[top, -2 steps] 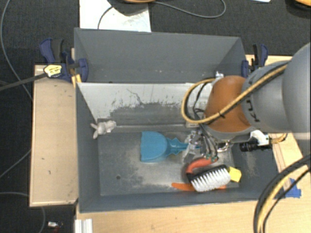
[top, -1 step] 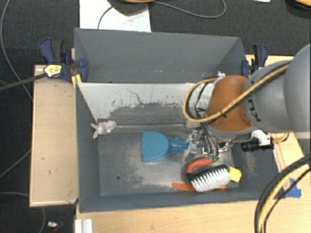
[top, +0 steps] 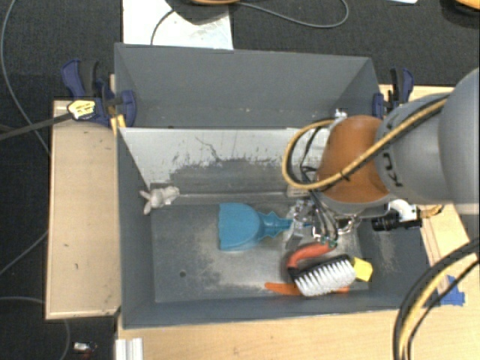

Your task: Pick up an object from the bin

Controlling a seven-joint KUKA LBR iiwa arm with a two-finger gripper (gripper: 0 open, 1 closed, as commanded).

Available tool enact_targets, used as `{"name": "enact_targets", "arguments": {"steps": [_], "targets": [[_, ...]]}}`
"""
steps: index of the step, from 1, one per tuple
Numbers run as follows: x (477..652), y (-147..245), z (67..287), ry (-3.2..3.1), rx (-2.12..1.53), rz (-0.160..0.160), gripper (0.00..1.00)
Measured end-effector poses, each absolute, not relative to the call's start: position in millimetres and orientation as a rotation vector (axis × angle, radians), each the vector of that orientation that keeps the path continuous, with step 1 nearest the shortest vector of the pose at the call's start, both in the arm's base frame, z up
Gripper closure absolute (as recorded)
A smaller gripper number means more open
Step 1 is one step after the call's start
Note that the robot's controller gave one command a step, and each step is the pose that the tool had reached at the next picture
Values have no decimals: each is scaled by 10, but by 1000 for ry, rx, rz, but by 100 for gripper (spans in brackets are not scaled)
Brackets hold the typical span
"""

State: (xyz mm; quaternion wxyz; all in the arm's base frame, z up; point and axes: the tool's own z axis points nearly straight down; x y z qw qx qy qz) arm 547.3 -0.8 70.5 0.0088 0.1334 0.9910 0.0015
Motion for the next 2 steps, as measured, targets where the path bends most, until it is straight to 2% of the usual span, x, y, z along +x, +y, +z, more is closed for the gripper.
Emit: {"name": "enact_targets", "arguments": {"steps": [1,2], "targets": [[5473,-64,705,3116,233,3,100],[5471,20,736,3060,611,8,100]]}}
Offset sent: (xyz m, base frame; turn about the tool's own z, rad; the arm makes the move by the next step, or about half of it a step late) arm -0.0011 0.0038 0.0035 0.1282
